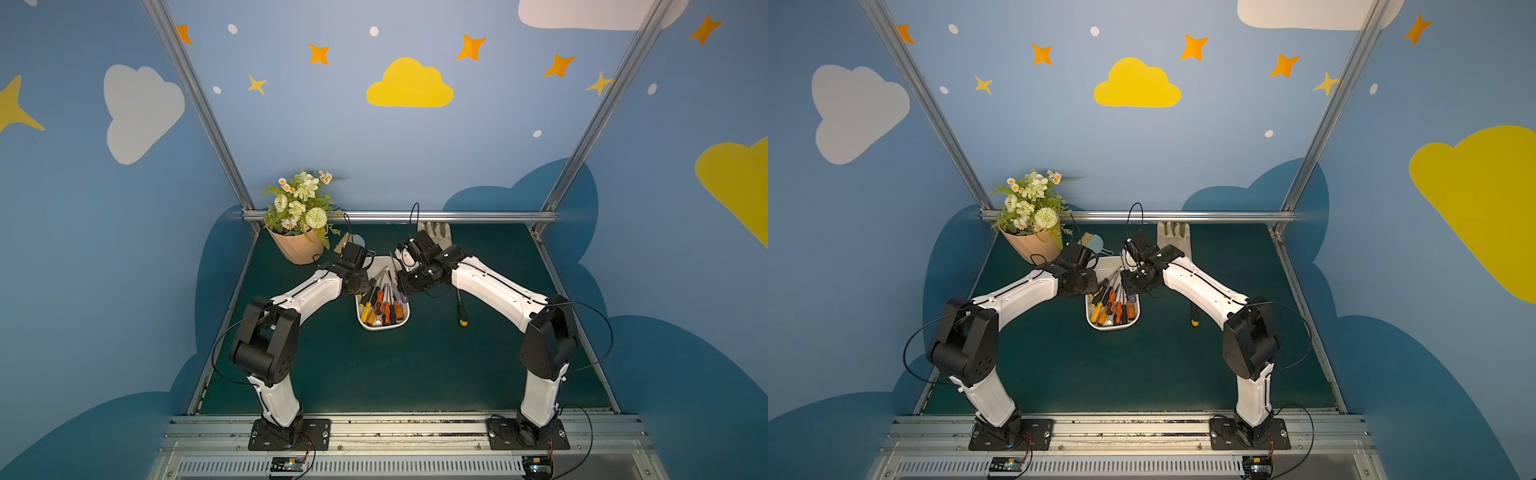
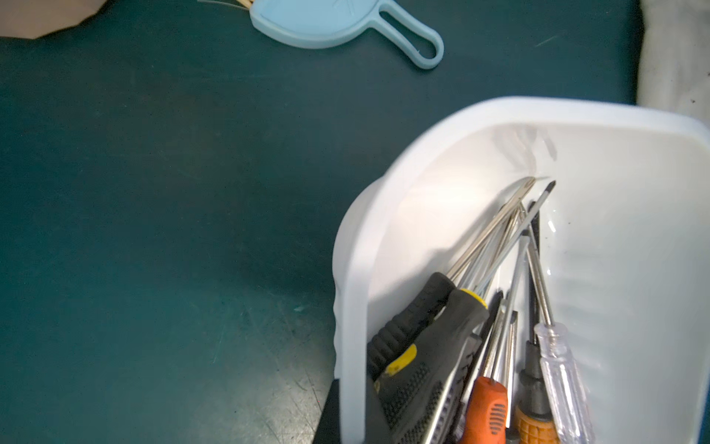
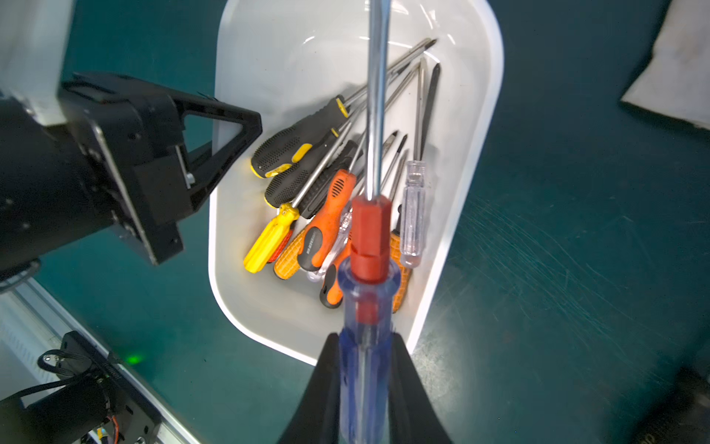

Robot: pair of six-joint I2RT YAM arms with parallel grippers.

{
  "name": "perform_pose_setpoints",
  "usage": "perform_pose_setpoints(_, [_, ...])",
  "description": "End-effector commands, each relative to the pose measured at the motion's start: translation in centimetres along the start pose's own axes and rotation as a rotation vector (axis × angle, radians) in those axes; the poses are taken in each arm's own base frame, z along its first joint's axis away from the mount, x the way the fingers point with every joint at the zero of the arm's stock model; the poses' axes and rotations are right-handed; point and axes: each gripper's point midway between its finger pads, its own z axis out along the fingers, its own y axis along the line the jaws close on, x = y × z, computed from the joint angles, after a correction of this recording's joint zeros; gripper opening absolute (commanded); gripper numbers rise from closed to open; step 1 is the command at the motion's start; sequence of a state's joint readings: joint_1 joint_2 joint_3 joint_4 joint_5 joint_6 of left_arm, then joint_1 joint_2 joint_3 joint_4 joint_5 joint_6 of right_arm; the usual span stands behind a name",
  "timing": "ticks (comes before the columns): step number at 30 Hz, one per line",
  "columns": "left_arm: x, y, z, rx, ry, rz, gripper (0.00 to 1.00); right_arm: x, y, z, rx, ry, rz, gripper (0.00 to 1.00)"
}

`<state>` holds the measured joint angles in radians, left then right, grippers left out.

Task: Take out the screwdriver from the storage box
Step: Pick up the screwdriver from the storage box, then place the screwdriver at the center of the board.

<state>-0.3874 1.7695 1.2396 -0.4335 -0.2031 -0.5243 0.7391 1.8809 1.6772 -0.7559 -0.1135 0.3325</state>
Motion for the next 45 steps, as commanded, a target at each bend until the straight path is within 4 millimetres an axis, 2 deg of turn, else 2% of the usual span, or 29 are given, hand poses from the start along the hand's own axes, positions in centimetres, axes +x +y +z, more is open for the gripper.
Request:
perform_pose_setpoints(1, [-1.6, -0.4, -0.4, 0.001, -0.052, -0.012, 0.02, -0.6, -1.1, -2.4, 0.015, -0.046, -0.005, 0.00])
perform_pose_setpoints(8, [-1.3, -0.4, 0.3, -0.004, -0.042, -0.006, 0.02, -0.2, -3.8, -5.6, 0.051, -0.090, 0.029, 0.00])
perform_pose_setpoints(11, [-1.0, 0.2, 1.0, -0.043, -0.027, -0.001, 0.02, 0.3, -5.2, -7.0, 0.045, -0.100, 0.064, 0.00])
perform_pose_setpoints(16, [-0.9, 0.1, 1.3, -0.043, -0.015, -0.003, 0.02, 1.9, -9.0, -8.7, 0.144, -0.107, 0.139, 0.00])
perform_pose_setpoints(24, [-0.9, 0.1, 1.4, -0.048, -0.015, 0.001, 0.02, 5.2, -14.2, -10.1, 0.250, -0.095, 0.228, 0.00])
perform_pose_setpoints(33, [-1.2, -0.1, 0.9, -0.033, -0.025, 0.006, 0.02, 8.6, -19.9, -8.7, 0.353, 0.011, 0.306, 0.00])
perform_pose_setpoints(41, [-1.2, -0.4, 0.8, -0.021, -0.019, 0.008, 0.02, 11.1, -22.6, -4.6, 0.374, 0.255, 0.308, 0.00])
perform_pose_setpoints(45, [-1.4, -0.4, 0.5, -0.021, -0.029, 0.010, 0.02, 11.7, -23.2, -2.8, 0.375, 0.326, 0.314, 0.00])
